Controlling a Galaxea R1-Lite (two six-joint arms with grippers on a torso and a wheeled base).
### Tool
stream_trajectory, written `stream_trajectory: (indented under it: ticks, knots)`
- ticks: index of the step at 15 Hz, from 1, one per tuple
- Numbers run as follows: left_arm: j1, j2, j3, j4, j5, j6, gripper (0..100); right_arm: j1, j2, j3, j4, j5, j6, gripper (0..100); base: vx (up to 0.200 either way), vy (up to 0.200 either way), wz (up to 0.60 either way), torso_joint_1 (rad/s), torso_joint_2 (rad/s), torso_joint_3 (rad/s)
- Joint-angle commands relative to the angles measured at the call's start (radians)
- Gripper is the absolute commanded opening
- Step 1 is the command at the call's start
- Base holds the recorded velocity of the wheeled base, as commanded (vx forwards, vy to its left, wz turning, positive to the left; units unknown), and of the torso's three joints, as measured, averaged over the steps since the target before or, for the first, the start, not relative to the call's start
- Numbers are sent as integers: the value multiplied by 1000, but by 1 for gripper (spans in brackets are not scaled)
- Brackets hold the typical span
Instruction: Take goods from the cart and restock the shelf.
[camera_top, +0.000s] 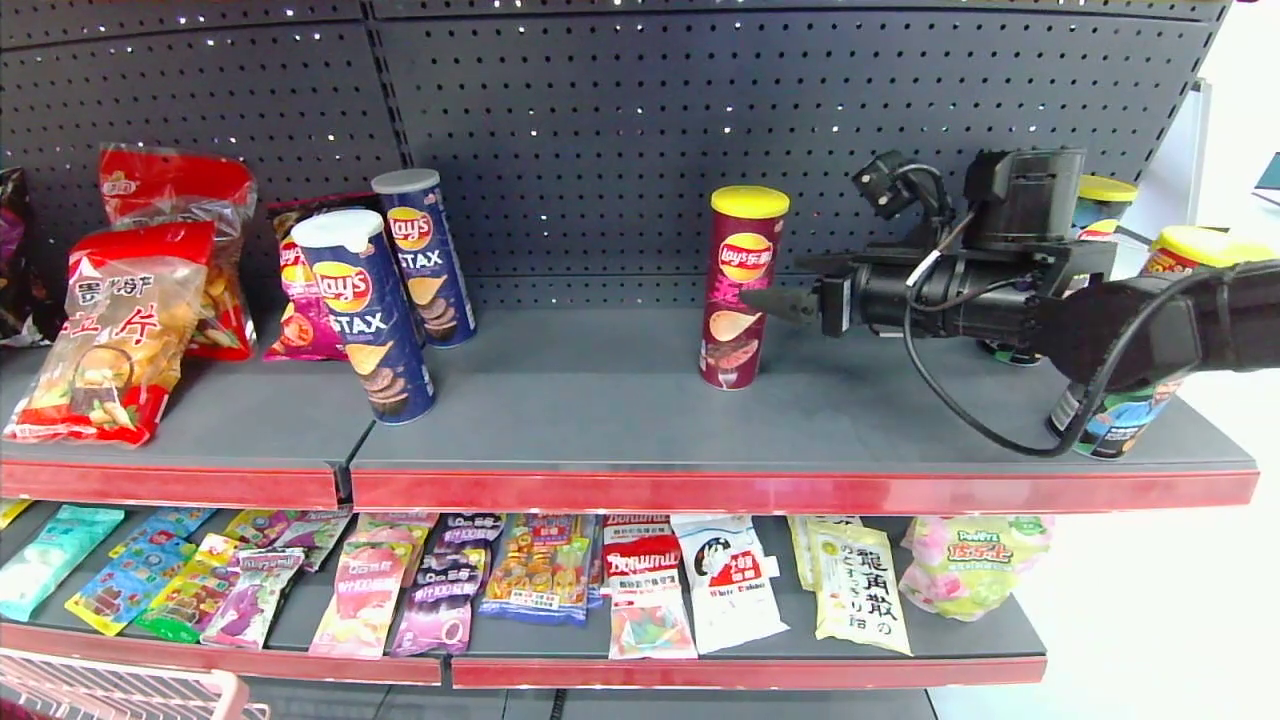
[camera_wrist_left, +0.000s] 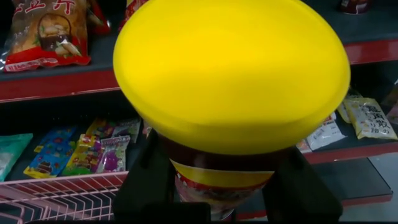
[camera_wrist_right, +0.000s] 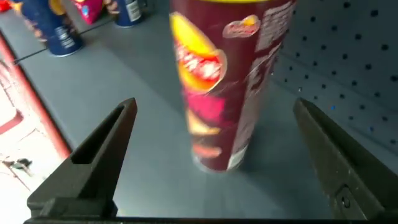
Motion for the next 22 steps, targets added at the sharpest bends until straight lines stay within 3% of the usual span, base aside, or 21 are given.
stream_trajectory:
  ticks: [1, 4, 11, 12, 18, 20, 22]
  knots:
    - [0, 5, 1, 0, 0, 0, 0, -4, 67, -58, 1, 5, 0, 100, 0, 0, 0, 0, 0, 0]
    - [0, 11, 3, 0, -4, 0, 0, -4, 124, -143, 3, 38, 1, 100, 0, 0, 0, 0, 0, 0]
    - [0, 11, 4, 1, -7, 0, 0, 12, 159, -198, 9, 84, 1, 100, 0, 0, 0, 0, 0, 0]
    - [0, 11, 3, 1, -7, 0, 0, 15, 176, -227, 10, 86, 1, 0, 0, 0, 0, 0, 0, 0]
    - [-2, 11, 3, 0, -6, 0, 0, 19, 147, -213, 12, 84, 3, 0, 0, 0, 0, 0, 0, 0]
    - [0, 11, 3, 0, -7, 0, 0, 33, 78, -158, 12, 81, 4, 0, 0, 0, 0, 0, 0, 0]
    - [0, 11, -1, 0, -9, 0, 0, 68, -48, -18, 12, 71, 3, 0, 0, 0, 0, 0, 0, 0]
